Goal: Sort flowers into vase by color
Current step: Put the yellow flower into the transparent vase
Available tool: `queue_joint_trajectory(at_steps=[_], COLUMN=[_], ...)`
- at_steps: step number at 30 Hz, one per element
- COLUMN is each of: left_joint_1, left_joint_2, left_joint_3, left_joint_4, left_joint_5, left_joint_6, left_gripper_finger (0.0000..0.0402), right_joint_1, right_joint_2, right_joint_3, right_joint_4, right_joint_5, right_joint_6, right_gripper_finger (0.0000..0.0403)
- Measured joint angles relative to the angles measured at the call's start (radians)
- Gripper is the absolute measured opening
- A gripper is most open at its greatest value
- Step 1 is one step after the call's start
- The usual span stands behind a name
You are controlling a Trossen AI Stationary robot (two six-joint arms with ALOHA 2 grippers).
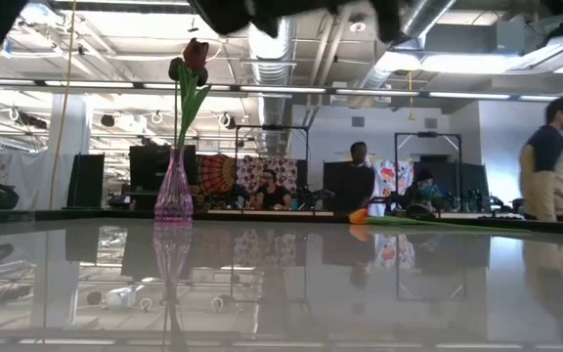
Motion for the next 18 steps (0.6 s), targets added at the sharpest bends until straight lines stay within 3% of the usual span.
queue_joint_trajectory(at_steps=[5,11,18], left_joint_1=[-0.004,-0.006,-0.042], left_joint_2=[0.188,0.433,0.656], left_joint_3=[0.148,0.487,0.856], left_joint_4=[0.072,0.073,-0.074], left_joint_5=[0.029,0.132,0.16], left_joint_6=[-0.064,-0.191,-0.249], left_gripper_finger=[0.0,0.0,0.0], right_joint_1=[0.123,0.219,0.272], right_joint_2=[-0.034,-0.074,-0.107], right_joint_3=[0.0,0.0,0.0], right_joint_4=[0.005,0.051,0.239], right_joint_5=[0.172,0.327,0.482], right_joint_6=[-0.013,-0.107,-0.376], right_gripper_finger=[0.011,0.0106,0.0106])
